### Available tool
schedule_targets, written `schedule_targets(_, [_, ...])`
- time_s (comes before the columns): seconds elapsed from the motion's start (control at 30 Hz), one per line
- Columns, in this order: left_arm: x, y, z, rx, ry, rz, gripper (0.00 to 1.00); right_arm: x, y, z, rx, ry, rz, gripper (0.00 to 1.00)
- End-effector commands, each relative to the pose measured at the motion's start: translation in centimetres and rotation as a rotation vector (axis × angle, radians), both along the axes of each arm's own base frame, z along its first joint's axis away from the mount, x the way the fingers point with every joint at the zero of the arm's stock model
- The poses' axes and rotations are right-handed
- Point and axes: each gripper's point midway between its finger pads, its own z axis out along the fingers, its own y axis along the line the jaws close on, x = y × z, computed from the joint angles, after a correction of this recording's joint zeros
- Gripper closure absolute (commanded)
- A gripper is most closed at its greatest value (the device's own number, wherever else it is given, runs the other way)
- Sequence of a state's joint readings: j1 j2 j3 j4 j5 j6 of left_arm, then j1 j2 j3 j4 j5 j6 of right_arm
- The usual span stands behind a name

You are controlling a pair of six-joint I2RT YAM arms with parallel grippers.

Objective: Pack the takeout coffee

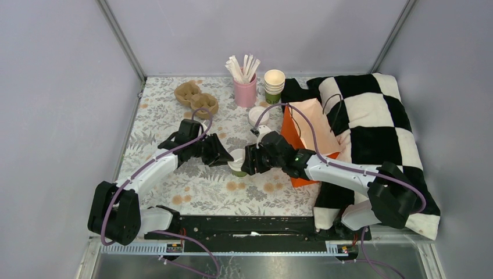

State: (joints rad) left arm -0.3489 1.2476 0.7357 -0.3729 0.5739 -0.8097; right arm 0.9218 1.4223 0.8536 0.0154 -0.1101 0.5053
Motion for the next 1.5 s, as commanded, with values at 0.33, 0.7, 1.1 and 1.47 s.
schedule_targets(0.33, [0.4, 0.3, -0.3, 0.045, -0.011, -0.007, 0.64, 1.4, 1.2, 2.4, 0.038, -0.079, -0.038, 0.45])
schedule_targets(0.7, [0.7, 0.2, -0.3, 0.048, -0.009, -0.009, 0.65, 2.4, 0.6, 3.1, 0.018, -0.128, -0.077, 0.44])
schedule_targets(1.1, [0.8, 0.2, -0.2, 0.05, -0.011, -0.01, 0.65, 2.9, 0.0, 3.2, 0.007, -0.158, -0.101, 0.43])
schedule_targets(1.47, [1.0, 0.2, -0.2, 0.051, -0.013, -0.01, 0.65, 3.0, -0.1, 3.4, 0.002, -0.17, -0.099, 0.4])
